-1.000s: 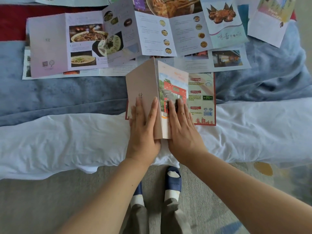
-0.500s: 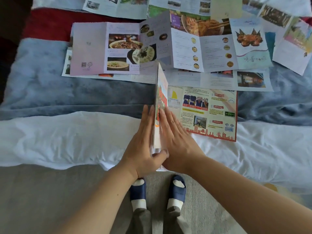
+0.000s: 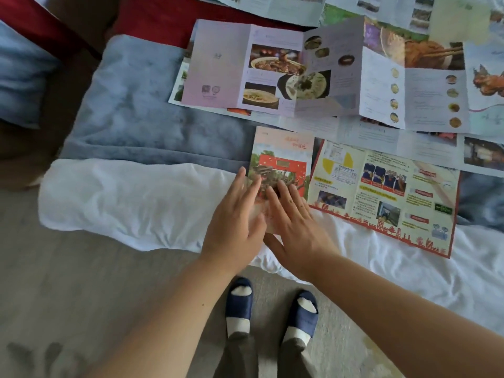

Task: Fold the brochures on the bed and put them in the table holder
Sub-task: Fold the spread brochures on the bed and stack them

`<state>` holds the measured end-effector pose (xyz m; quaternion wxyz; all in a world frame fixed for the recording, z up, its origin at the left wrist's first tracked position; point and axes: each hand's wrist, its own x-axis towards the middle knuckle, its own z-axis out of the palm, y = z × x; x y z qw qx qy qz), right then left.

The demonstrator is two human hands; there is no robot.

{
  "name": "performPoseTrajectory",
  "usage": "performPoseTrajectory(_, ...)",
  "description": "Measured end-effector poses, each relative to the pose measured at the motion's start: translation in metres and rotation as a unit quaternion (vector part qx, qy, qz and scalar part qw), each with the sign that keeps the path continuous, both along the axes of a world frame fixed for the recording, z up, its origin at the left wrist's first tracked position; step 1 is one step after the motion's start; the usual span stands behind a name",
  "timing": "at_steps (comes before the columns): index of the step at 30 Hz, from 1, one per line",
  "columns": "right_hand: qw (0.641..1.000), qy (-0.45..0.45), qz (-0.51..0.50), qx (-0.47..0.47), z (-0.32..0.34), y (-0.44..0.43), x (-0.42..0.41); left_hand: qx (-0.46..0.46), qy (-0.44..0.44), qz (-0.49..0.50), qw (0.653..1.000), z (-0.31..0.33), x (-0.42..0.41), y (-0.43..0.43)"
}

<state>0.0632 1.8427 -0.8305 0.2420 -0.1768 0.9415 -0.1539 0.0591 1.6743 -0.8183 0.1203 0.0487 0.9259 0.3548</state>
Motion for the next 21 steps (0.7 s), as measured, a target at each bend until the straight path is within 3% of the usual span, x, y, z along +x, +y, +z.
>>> performPoseTrajectory(5,0.999,0.011,0.021,0.042,-0.012,-0.008,0.003,-0.092,0.012,-0.035,0.995,-0.008,-0.008,-0.002)
performPoseTrajectory(9,0.997,0.042,0.037,0.053,-0.020,-0.005,0.003,-0.142,-0.027,-0.064,0.987,-0.022,-0.018,0.003)
performPoseTrajectory(13,0.999,0.054,0.003,-0.006,-0.026,0.000,0.007,-0.184,-0.031,-0.079,0.979,-0.040,-0.018,0.002)
performPoseTrajectory(21,0.995,0.023,-0.089,0.048,-0.019,0.017,0.006,-0.208,-0.010,-0.072,0.975,-0.043,-0.012,0.010)
